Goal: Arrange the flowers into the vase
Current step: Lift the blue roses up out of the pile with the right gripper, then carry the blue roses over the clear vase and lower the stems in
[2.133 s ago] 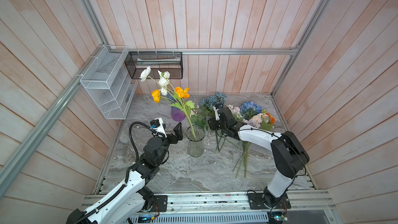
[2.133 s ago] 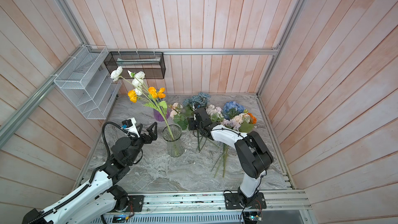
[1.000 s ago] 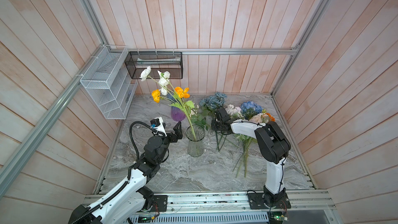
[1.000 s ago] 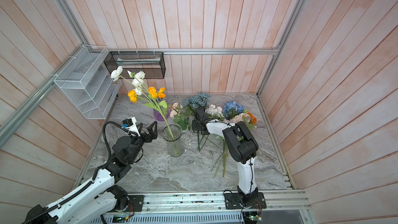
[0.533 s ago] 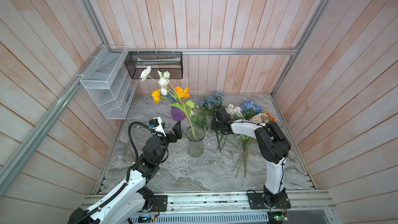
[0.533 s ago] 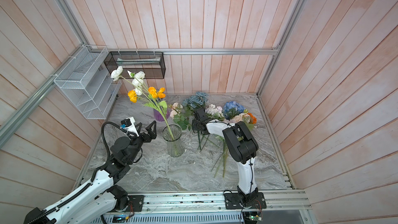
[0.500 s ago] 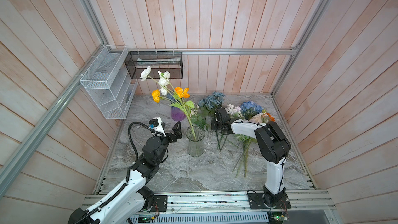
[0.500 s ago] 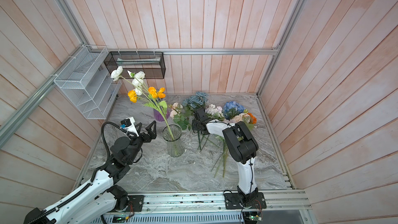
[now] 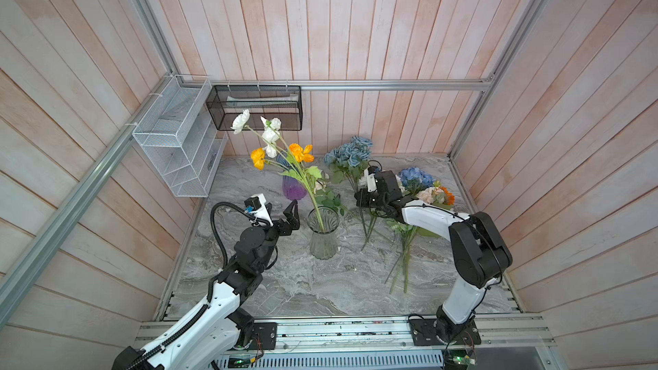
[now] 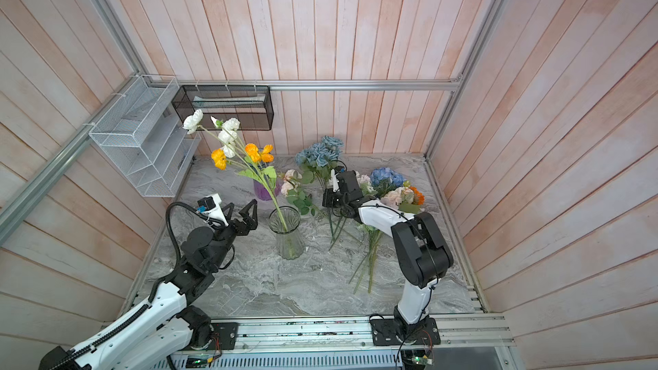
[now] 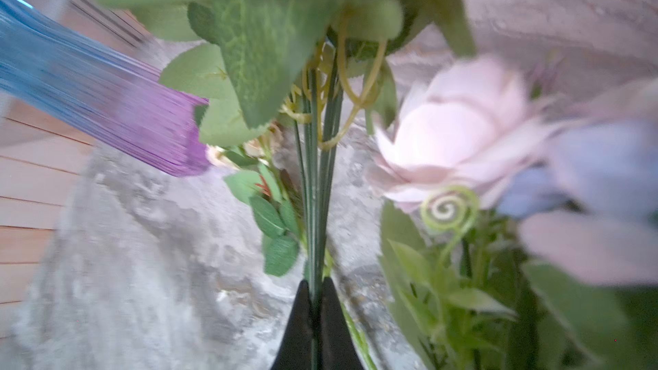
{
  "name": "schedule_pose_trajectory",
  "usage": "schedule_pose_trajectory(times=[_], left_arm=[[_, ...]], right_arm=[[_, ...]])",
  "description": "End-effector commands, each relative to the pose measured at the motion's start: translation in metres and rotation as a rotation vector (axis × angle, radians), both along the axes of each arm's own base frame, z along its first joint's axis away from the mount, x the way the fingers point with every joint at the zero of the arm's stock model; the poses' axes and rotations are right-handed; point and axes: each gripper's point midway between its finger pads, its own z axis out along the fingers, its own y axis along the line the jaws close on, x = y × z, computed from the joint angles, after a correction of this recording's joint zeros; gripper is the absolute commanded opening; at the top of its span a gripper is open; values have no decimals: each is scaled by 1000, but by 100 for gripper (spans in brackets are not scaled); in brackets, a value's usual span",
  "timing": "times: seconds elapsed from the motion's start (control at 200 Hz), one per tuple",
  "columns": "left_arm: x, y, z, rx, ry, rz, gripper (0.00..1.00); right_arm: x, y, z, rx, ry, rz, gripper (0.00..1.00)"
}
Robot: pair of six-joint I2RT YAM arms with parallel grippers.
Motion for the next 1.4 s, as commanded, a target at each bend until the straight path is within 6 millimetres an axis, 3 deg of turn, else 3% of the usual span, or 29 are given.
schedule_pose_trajectory(times=[0.0, 0.13, 0.39, 0.675, 0.885, 1.18, 1.285, 1.395], left_arm=[[-2, 2, -4, -12, 6, 1, 100], [-2, 2, -4, -21, 7, 2, 100], [-2, 0, -2, -38, 6, -9, 100], [2, -10, 3, -38, 4, -53, 100], [3, -22, 12, 7, -18, -109, 100], [2, -19, 23, 55, -41, -99, 100], [-2, -14, 20, 45, -35, -86, 100], [-7, -11, 19, 41, -29, -81, 100]], right_arm=[[-8, 12, 73, 263, -164, 163, 0], [-21, 11, 120, 359, -262, 262, 0], [-36, 3, 199, 343, -478, 315, 0], [-79, -13, 277, 332, -760, 320, 0], [-117, 11, 307, 343, -907, 421, 0], [-158, 59, 354, 395, -1082, 559, 0], [-168, 81, 355, 415, -1105, 618, 0], [-174, 103, 343, 431, -1102, 673, 0]])
